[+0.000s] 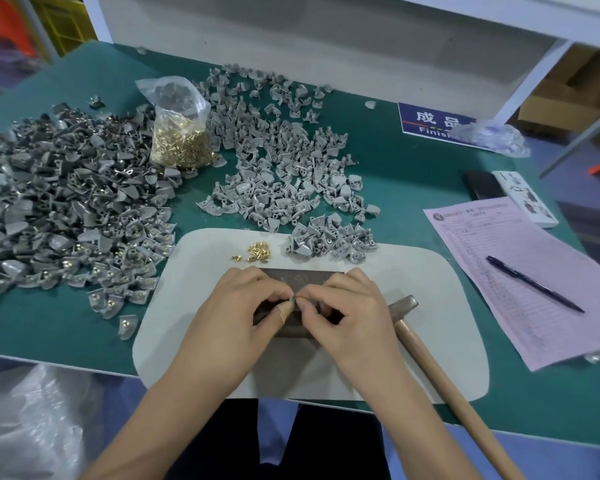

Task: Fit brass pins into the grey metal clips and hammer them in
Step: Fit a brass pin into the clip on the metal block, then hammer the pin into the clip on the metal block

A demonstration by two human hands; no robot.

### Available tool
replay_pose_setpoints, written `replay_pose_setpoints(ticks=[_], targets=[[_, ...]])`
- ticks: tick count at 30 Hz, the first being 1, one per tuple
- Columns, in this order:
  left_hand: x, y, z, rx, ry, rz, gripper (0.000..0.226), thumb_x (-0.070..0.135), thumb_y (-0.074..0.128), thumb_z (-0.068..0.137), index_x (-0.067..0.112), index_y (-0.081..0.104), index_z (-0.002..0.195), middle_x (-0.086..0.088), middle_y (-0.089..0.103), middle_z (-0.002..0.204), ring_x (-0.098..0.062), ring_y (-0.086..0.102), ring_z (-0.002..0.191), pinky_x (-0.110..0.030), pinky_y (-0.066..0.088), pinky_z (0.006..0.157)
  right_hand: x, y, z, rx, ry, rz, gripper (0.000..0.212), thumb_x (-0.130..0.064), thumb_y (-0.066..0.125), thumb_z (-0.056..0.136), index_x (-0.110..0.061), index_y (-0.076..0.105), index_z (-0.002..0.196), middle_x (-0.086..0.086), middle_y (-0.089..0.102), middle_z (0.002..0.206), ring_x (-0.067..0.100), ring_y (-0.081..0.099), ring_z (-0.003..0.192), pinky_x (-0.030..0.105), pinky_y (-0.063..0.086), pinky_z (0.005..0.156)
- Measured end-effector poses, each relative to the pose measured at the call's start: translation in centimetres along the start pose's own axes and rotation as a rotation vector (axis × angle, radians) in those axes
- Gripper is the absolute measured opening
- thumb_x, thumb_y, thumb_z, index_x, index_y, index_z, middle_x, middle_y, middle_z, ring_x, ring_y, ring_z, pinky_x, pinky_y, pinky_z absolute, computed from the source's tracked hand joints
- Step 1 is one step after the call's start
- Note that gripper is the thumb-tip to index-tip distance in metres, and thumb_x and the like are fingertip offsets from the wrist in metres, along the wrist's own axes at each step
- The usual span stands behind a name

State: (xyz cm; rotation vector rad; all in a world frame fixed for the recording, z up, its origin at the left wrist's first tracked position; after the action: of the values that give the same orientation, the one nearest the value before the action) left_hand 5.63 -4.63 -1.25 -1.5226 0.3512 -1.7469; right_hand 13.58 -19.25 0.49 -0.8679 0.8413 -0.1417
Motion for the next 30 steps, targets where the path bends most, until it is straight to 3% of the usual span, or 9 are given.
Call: replay_pose_setpoints(ticks=[7,13,21,27,30], targets=[[0.0,0.0,-0.1,0.006,-0.002,-0.005,0.015,0.027,0.074,0.088,0.039,0.069,0.094,0.020,0.055,0.087,-0.006,0.050,0.091,-0.024,0.043,0.075,0.1,-0.3,0.0,0.040,-0.001,-0.138,0.007,-0.035,0.070,0.085,-0.038,0.075,0.083,-0.015,0.055,0.068,0.011,0.049,0.078,0.039,0.035,0.073],[-0.1,0.1,-0.2,0.040,0.001,-0.012,0.014,0.029,0.074,0.088,0.040,0.069,0.094,0.020,0.056,0.088,-0.010,0.050,0.092,-0.030,0.046,0.075,0.1,-0.3,-0.3,0.005,0.060,-0.103,0.008,-0.034,0.068,0.085,-0.039,0.075,0.083,-0.018,0.047,0.066,0.009,0.048,0.079,0.041,0.038,0.076],[-0.1,0.0,-0.1,0.048,-0.006,-0.021,0.014,0.028,0.075,0.085,0.039,0.071,0.093,0.019,0.058,0.087,-0.011,0.052,0.090,-0.033,0.047,0.072,-0.4,-0.5,0.5,-0.060,0.097,-0.203,0.012,-0.037,0.064,0.081,-0.034,0.074,0.075,-0.012,0.051,0.062,0.016,0.050,0.074,0.040,0.043,0.071],[0.3,-0.2,0.0,0.031,0.001,-0.004,0.018,0.025,0.076,0.085,0.040,0.070,0.092,0.020,0.057,0.087,-0.010,0.052,0.090,-0.036,0.048,0.073,-0.5,-0.3,0.7,-0.129,0.091,-0.294,0.018,-0.043,0.057,0.084,-0.036,0.074,0.082,-0.013,0.057,0.068,0.014,0.047,0.080,0.038,0.040,0.076],[0.4,-0.3,0.2,0.033,0.002,0.016,0.017,0.024,0.078,0.084,0.038,0.072,0.092,0.019,0.057,0.084,-0.011,0.053,0.088,-0.040,0.049,0.074,-0.8,-0.3,0.6,-0.121,0.046,-0.232,0.015,-0.036,0.062,0.089,-0.033,0.077,0.086,-0.012,0.059,0.073,0.017,0.050,0.083,0.044,0.045,0.077]])
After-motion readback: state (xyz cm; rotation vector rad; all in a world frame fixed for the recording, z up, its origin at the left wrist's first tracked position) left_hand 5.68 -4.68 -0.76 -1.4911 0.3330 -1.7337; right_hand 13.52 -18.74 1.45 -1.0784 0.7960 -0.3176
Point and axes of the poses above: each hand's wrist, its own z-axis towards the middle knuckle, its own y-axis out of the palm, x = y × z, the point moved 5 cm from there along z, towards the middle knuckle
